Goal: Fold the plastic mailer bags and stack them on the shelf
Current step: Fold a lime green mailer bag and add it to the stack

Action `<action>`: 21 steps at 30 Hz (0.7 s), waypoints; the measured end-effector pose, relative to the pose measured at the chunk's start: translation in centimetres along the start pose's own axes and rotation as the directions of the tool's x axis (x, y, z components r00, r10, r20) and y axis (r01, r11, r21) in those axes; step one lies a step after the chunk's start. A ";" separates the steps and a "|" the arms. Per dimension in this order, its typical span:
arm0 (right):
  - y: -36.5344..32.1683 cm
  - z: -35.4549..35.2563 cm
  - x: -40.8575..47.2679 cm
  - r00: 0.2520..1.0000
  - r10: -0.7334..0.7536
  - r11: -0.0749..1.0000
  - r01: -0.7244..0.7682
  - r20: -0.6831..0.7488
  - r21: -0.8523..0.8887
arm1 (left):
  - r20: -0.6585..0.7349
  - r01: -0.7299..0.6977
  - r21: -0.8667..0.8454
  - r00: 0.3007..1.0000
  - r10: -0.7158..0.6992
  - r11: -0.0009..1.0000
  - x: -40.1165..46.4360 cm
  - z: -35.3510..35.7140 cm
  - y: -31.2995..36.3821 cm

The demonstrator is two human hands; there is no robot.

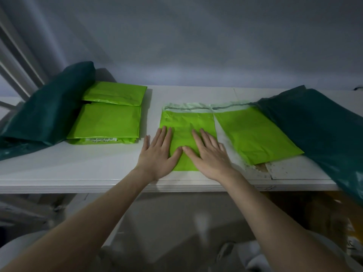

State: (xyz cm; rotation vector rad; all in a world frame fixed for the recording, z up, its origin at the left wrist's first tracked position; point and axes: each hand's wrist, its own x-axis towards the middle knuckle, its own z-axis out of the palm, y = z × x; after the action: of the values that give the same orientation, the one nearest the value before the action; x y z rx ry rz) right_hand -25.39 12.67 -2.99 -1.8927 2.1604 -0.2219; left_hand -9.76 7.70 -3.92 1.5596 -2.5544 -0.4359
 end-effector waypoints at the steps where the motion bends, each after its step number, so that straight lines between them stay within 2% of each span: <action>1: 0.1 -0.1 0.1 1.000 0.002 1.000 -0.002 0.009 0.012 | 0.013 0.000 -0.001 1.000 0.000 1.000 0.0 -0.1 0.0; 4: 0.6 -0.7 0.9 0.999 -0.023 0.997 0.026 -0.045 0.079 | 0.021 -0.040 -0.106 0.999 0.042 0.994 0.3 -0.8 -0.5; 6: 1.1 -1.2 1.4 0.988 -0.062 0.993 0.076 -0.139 0.094 | -0.085 -0.072 -0.294 0.995 0.049 0.953 0.8 -1.7 -1.3; 8: 1.6 -1.5 1.7 0.976 -0.090 0.992 0.106 -0.199 0.069 | -0.196 -0.130 -0.330 0.978 0.066 0.935 1.3 -2.8 -2.5; 10: 1.9 -1.7 1.9 0.966 -0.110 0.992 0.120 -0.232 0.029 | -0.237 -0.206 -0.213 0.959 0.154 0.955 1.7 -3.7 -3.7; 13: 2.0 -1.6 2.0 0.968 -0.114 0.993 0.114 -0.223 -0.014 | -0.202 -0.290 0.018 0.936 0.287 0.957 1.4 -4.3 -4.5; 16: 2.1 -1.4 1.9 0.968 -0.113 0.993 0.102 -0.223 -0.058 | -0.080 -0.311 0.196 0.940 0.331 0.930 0.5 -4.3 -4.8; 19: 2.3 -1.1 1.7 0.975 -0.098 0.994 0.086 -0.199 -0.068 | 0.083 -0.341 0.265 0.940 0.331 0.902 0.1 -4.2 -5.5; 21: 2.3 -1.0 1.4 0.979 -0.112 0.990 0.094 -0.172 -0.105 | 0.136 -0.353 0.280 0.935 0.327 0.893 0.2 -4.3 -6.0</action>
State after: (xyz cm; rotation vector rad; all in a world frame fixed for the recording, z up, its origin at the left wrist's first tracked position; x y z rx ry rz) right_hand -28.03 11.54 -2.84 -2.1159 2.2240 -0.3231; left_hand -3.66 4.18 -1.66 1.1406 -2.9948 -0.0749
